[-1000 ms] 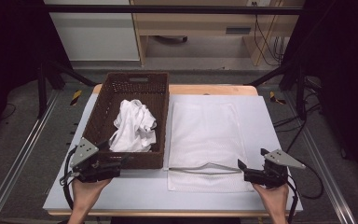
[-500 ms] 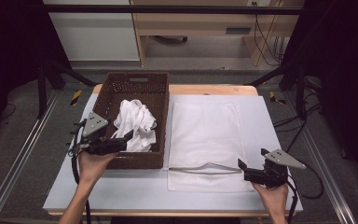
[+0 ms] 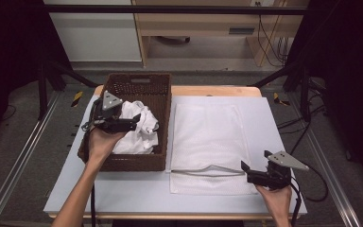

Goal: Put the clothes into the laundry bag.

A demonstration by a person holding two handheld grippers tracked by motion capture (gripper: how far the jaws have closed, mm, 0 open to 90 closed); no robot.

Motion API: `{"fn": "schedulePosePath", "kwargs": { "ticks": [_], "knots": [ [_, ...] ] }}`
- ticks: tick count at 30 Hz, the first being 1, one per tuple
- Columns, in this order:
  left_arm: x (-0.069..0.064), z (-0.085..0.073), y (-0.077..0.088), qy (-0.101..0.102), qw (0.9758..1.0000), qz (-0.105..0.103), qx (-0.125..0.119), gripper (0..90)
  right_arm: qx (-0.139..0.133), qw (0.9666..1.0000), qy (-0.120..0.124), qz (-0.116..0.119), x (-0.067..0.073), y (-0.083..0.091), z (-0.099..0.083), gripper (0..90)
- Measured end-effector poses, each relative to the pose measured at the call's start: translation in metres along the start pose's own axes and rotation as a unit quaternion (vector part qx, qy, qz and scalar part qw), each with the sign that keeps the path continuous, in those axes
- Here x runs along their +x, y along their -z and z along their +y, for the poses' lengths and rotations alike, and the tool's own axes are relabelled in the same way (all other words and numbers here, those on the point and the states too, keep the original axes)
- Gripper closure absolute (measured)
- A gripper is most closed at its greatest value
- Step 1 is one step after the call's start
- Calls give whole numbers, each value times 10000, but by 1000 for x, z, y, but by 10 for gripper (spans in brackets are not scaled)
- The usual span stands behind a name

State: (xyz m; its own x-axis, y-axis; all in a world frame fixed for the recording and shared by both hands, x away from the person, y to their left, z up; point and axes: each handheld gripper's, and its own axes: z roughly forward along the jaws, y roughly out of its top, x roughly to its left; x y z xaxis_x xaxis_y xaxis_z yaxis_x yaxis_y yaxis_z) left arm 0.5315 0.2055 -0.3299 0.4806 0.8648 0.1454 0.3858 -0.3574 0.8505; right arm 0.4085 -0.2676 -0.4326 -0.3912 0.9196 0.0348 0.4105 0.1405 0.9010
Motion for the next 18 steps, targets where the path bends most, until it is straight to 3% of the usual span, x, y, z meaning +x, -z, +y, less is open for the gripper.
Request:
{"fn": "schedulePosePath", "kwargs": {
  "ticks": [2, 10, 14, 16, 18],
  "knots": [
    [2, 3, -10, -19, 9999, 42, 102, 108, 11, 10000, 10, -6, 0, -1, 0, 52],
    [15, -1, -47, 372, 9983, -46, 440, 108, 35, 10000, -16, -5, -2, -1, -1, 49],
    [23, -6, -64, 592, 9956, -144, 717, 98, 36, 10000, -30, -10, -3, -1, -2, 47],
    [25, -10, -71, 560, 9933, -88, 1005, 91, 50, 10000, -37, -18, -3, -1, -3, 47],
    [27, -13, -76, 602, 9916, -62, 1140, 81, 41, 10000, -36, -20, -4, -1, -3, 46]
  ]
}}
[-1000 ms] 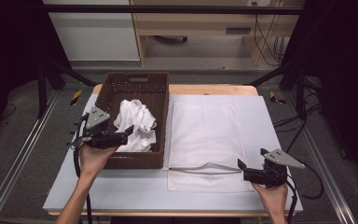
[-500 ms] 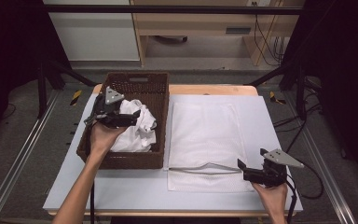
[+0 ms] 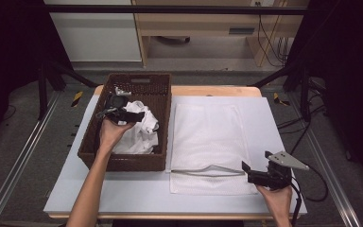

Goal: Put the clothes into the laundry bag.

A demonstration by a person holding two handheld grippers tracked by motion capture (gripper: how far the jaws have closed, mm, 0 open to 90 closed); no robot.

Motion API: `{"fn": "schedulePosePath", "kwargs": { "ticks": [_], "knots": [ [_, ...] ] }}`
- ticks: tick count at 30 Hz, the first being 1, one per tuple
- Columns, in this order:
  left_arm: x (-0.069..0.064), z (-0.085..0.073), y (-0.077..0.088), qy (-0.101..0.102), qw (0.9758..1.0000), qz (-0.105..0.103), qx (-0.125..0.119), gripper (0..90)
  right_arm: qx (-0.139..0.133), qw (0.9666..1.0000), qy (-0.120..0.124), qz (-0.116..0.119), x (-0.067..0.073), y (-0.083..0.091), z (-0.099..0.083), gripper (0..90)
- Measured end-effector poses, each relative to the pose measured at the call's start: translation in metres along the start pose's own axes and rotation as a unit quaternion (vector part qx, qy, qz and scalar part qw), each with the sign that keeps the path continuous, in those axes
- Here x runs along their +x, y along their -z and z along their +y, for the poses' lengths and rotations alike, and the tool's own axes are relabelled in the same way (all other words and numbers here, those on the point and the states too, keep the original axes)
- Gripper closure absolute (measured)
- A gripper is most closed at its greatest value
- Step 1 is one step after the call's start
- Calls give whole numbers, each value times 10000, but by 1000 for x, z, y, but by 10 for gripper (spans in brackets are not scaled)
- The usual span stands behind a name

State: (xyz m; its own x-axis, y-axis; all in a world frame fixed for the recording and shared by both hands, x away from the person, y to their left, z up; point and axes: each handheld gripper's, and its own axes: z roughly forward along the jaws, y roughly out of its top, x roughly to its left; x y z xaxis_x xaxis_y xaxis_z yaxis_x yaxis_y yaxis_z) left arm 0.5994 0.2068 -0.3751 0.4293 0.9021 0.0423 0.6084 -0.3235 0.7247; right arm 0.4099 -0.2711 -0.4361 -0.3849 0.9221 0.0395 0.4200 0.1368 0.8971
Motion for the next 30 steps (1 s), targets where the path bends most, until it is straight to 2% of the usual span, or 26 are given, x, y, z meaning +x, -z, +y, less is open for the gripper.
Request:
{"fn": "schedulePosePath", "kwargs": {
  "ticks": [2, 6, 8, 10, 12, 15, 18, 22, 24, 27, 29, 30],
  "knots": [
    [2, -1, -4, 44, 9999, 11, 92, 81, 8, 10000, -4, -3, 0, 0, 0, 45],
    [1, -4, -15, -1, 9994, 48, 356, 81, 18, 10000, -10, -12, -1, 0, -1, 43],
    [-1, -5, -21, 5, 9983, -8, 577, 88, 18, 10000, -10, -14, -1, 0, -1, 42],
    [-1, -6, -24, -31, 9974, 53, 720, 78, 27, 10000, -30, -14, -2, -1, -2, 42],
    [-1, -7, -27, 46, 9967, 30, 810, 74, 45, 10000, -51, -6, -2, -1, -2, 40],
    [0, -10, -33, 139, 9944, -2, 1046, 60, 74, 10000, -23, -6, -1, -2, -3, 38],
    [0, -11, -35, 178, 9938, -33, 1094, 46, 76, 10000, -16, -15, -1, -2, -3, 38],
    [-1, -14, -42, 236, 9909, -44, 1325, 21, 110, 9999, -40, -23, -2, -3, -4, 38],
    [-2, -15, -45, 206, 9899, -5, 1404, 11, 140, 9999, -31, -31, -3, -4, -5, 37],
    [-6, -19, -52, 58, 9880, 73, 1542, 0, 140, 9999, -36, -31, -3, -4, -5, 38],
    [-10, -22, -56, -90, 9852, 162, 1701, 0, 151, 9999, -25, -34, -2, -4, -5, 38],
    [-11, -23, -57, -108, 9851, 197, 1703, 0, 149, 9999, -11, -38, -2, -4, -5, 38]
  ]
}}
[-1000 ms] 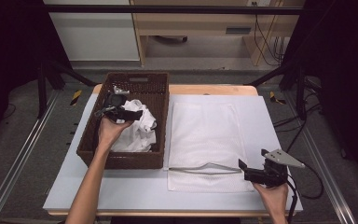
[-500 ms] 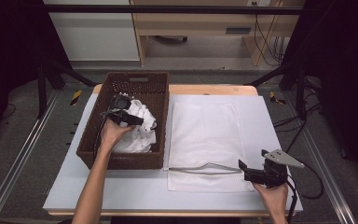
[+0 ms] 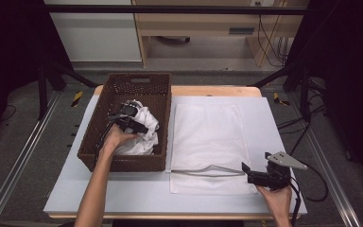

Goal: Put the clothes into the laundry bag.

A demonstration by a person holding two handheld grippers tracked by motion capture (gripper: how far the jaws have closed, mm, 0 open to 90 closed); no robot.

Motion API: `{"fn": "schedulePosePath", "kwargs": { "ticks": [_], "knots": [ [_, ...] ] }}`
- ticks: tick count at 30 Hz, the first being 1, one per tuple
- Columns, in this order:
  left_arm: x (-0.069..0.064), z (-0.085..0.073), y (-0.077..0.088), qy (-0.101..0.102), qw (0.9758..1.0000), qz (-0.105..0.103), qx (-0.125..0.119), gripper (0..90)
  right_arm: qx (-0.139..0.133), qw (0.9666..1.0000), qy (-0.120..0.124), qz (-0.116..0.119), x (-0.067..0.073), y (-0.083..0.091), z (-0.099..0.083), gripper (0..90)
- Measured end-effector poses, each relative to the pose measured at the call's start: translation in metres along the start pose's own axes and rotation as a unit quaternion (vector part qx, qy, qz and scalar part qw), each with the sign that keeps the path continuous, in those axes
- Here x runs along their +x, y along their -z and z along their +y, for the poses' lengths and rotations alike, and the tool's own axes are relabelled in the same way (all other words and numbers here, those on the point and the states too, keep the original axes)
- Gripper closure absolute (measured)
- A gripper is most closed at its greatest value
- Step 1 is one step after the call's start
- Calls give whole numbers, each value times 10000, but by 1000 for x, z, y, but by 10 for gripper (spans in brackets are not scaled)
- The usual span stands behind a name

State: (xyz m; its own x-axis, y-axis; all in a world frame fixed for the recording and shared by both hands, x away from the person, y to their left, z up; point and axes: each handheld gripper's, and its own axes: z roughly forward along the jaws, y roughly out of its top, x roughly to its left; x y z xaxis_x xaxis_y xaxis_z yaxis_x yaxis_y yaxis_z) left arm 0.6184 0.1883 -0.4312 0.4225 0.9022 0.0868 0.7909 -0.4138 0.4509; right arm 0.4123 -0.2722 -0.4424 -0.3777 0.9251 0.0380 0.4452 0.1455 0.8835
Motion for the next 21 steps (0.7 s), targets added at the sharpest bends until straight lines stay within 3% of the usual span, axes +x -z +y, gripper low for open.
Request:
{"fn": "schedulePosePath", "kwargs": {
  "ticks": [4, 7, 9, 13, 17, 21],
  "knots": [
    [-2, -3, -3, -59, 9997, -102, 213, 33, 19, 10000, -1, 6, 1, -1, 0, 40],
    [-2, -3, -1, -46, 9993, -230, 282, 154, 13, 10000, -1, 21, 1, 0, 0, 42],
    [-2, -4, 1, 7, 9990, -306, 331, 282, -5, 10000, 14, 10, 1, 0, 0, 47],
    [0, -4, 6, 74, 9990, -112, 431, 552, -52, 10000, 8, 10, 0, 2, 0, 56],
    [1, -3, 11, 72, 9990, -21, 435, 698, -100, 9999, -6, 13, -1, 4, 0, 61],
    [2, -3, 23, 117, 9998, 10, 133, 766, -142, 9999, -49, 44, -1, 5, 1, 65]
  ]
}}
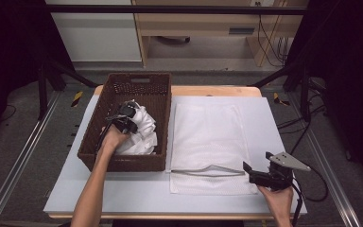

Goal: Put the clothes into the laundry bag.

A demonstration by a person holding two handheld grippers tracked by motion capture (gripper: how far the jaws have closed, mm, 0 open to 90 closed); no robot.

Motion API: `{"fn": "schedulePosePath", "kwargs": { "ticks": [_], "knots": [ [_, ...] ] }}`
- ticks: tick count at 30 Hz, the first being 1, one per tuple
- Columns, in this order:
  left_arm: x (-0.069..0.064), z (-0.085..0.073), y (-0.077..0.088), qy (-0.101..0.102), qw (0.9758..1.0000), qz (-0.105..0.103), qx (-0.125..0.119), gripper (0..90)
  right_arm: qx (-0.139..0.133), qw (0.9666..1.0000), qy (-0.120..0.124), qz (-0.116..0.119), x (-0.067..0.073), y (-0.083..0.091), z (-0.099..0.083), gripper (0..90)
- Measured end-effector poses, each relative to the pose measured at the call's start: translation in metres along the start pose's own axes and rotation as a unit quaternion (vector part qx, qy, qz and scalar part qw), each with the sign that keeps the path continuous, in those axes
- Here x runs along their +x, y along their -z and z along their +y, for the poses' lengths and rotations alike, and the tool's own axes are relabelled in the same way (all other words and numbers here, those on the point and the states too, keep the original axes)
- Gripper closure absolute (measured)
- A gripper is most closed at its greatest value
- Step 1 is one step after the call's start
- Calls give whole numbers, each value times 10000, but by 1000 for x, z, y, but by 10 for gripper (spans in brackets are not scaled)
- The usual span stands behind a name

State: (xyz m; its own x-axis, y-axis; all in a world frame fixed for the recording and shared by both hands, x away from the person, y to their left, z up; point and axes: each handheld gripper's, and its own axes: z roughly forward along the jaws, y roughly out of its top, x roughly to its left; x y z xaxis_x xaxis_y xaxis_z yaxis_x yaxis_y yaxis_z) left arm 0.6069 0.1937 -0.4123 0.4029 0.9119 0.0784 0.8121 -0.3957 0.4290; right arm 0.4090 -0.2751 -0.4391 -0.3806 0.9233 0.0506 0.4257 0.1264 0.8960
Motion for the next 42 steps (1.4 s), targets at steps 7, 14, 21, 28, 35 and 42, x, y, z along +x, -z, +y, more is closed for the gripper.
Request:
{"fn": "schedulePosePath", "kwargs": {
  "ticks": [7, 14, 21, 28, 35, 42],
  "knots": [
    [2, -4, 27, -18, 9963, 98, -852, 783, 33, 10000, 21, 5, 0, -1, 0, 66],
    [13, -18, 64, 155, 9816, -52, -1901, 783, 16, 10000, 12, 3, 0, 0, 0, 68],
    [15, -31, 92, 176, 9623, -98, -2713, 785, 45, 10000, 21, 13, 1, -2, 0, 69],
    [12, -48, 123, 127, 9335, -141, -3581, 789, 34, 10000, 21, 7, 2, -2, 0, 70],
    [5, -51, 150, -47, 9159, -186, -4009, 790, 23, 10000, 47, 9, 2, -2, 0, 70],
    [-7, -49, 186, -260, 8927, -90, -4498, 791, -4, 10000, 50, 10, 2, -2, 0, 70]
  ]
}}
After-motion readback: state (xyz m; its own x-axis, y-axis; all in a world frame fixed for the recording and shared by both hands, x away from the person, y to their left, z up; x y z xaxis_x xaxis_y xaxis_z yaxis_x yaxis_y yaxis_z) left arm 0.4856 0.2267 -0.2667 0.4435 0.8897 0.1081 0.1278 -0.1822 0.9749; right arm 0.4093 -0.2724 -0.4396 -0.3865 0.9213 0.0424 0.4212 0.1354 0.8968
